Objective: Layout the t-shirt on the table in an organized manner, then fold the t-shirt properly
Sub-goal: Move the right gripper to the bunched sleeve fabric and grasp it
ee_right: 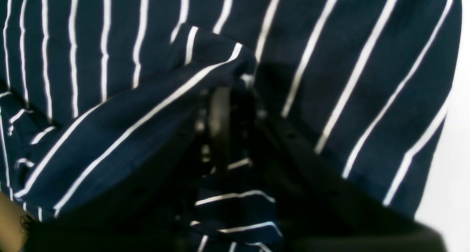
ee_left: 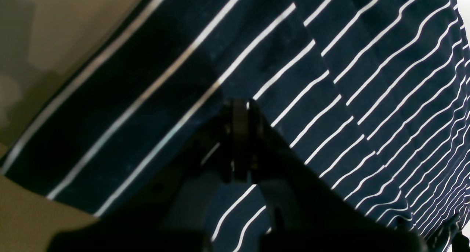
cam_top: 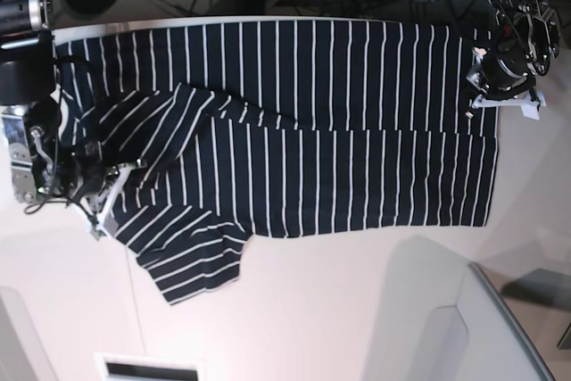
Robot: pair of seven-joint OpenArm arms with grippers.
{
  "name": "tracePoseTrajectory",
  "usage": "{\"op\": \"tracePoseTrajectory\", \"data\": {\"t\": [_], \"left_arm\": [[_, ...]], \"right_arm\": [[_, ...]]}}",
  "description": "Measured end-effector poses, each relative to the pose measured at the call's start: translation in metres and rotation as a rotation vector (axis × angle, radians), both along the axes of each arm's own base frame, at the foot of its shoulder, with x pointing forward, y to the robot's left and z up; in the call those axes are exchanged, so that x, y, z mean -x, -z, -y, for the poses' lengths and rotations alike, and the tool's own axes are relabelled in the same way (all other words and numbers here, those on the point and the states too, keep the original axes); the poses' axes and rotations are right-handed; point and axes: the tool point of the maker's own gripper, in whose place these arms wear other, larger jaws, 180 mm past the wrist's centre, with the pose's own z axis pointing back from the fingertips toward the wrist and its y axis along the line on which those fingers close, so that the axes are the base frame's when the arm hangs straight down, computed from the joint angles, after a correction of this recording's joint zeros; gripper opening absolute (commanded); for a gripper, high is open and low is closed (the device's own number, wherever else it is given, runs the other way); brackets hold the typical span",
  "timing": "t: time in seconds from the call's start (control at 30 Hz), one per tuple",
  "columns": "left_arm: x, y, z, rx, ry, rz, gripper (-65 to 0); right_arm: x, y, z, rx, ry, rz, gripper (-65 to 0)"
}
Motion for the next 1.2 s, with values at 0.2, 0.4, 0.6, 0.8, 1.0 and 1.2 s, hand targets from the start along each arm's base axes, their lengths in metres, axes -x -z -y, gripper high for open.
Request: {"op": "tracePoseTrajectory", "data": {"t": [0.2,0.4,0.6,0.8,1.0,1.2], "left_arm": [[0.002,0.002,-0.001,-0.017,0.008,-0.013,-65.0],[0.016,0.010,-0.012,-0.147,0.055,-0.103,-65.0],[0.017,0.012,-0.010,-0.161,0.061,-0.117,-65.0],[0.016,0.012,-0.011,-0.161,0.060,-0.113,-65.0],[0.017,0.010,-0.014,-0.166,0.052,-0.112,-65.0],[0.007,-0.008,-0.025,-0.211,0.064,-0.079,-65.0]], "right_arm": [[-0.005,-0.004,0.005,-0.028,0.050,0.015,-64.2],[-0.013,-0.014,0.033,-0.047,0.157,0.046,-64.2],[-0.010,-0.021,0.032,-0.076,0.196,0.087,-64.2],[-0.012,-0.026,0.023,-0.098,0.207,0.115,-63.6],[-0.012,-0.025,0.028,-0.091,0.250,0.105,-63.3],[0.004,-0.014,0.047,-0.036,0.359,0.009,-48.9]]}}
